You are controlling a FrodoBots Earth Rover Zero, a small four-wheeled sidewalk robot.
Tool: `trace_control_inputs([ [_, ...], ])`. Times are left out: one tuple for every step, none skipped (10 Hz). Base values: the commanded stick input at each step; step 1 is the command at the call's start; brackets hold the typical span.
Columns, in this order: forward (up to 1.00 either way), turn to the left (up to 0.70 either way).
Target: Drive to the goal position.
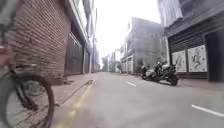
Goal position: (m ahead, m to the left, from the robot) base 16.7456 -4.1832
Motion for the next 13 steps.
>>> trace_control_inputs([
  [0.50, 0.00],
  [0.50, 0.00],
  [0.50, 0.00],
  [0.50, 0.00],
  [0.50, 0.00],
  [0.50, 0.00],
  [0.50, 0.00],
  [0.50, 0.00],
  [0.50, 0.00],
  [0.50, 0.00],
  [0.50, 0.00],
  [0.50, 0.02],
  [0.50, 0.28],
])
